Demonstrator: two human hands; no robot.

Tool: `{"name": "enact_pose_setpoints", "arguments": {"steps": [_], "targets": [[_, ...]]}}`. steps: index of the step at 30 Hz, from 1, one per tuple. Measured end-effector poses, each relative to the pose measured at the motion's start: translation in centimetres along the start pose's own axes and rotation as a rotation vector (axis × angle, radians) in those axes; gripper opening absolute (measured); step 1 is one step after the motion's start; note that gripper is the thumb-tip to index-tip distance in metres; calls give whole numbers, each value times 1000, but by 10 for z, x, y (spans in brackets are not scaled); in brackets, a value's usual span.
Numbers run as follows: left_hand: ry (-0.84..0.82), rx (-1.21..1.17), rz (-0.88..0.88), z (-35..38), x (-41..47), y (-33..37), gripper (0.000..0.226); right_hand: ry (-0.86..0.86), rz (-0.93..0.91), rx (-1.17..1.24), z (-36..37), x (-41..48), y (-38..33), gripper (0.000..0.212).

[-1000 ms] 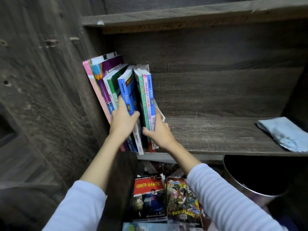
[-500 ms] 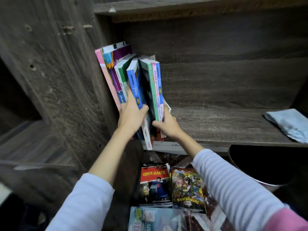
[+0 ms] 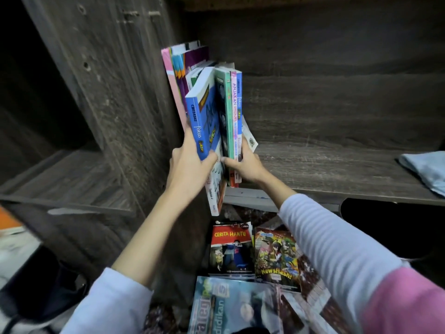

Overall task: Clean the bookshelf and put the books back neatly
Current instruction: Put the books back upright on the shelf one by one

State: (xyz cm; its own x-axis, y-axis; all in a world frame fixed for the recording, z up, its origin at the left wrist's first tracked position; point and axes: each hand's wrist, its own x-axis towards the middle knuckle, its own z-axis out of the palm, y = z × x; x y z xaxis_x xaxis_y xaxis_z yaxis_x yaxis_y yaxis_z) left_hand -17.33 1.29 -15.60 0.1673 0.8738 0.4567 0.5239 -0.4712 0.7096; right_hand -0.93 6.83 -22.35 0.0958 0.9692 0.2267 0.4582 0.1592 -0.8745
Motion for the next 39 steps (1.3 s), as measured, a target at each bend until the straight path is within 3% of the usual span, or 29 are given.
{"name": "enact_pose_setpoints", "arguments": {"steps": [3, 8, 12, 15, 20, 26, 33, 39], "targets": [[-19, -4, -14, -5, -4, -1, 66, -69, 2, 52, -2, 2, 1, 91], [1, -5, -50, -10, -13, 3, 67, -48, 52, -114, 4, -10, -12, 105], [19, 19, -51, -15, -19, 14, 70, 45, -24, -90, 7, -49, -28, 92], [44, 38, -47, -20, -25, 27, 68, 102, -97, -117, 16, -101, -47, 96], [53, 82, -31, -29, -32, 54, 60, -56, -108, -200, 33, -150, -74, 108], [17, 33, -13, -45, -46, 80, 56, 104, -147, -363, 30, -178, -103, 84], [-29, -2, 52, -57, -57, 119, 34, 175, -170, -357, 8, -205, -122, 81], [16, 30, 191, -56, -50, 148, 56, 296, -271, -297, -15, -203, -133, 83]]}}
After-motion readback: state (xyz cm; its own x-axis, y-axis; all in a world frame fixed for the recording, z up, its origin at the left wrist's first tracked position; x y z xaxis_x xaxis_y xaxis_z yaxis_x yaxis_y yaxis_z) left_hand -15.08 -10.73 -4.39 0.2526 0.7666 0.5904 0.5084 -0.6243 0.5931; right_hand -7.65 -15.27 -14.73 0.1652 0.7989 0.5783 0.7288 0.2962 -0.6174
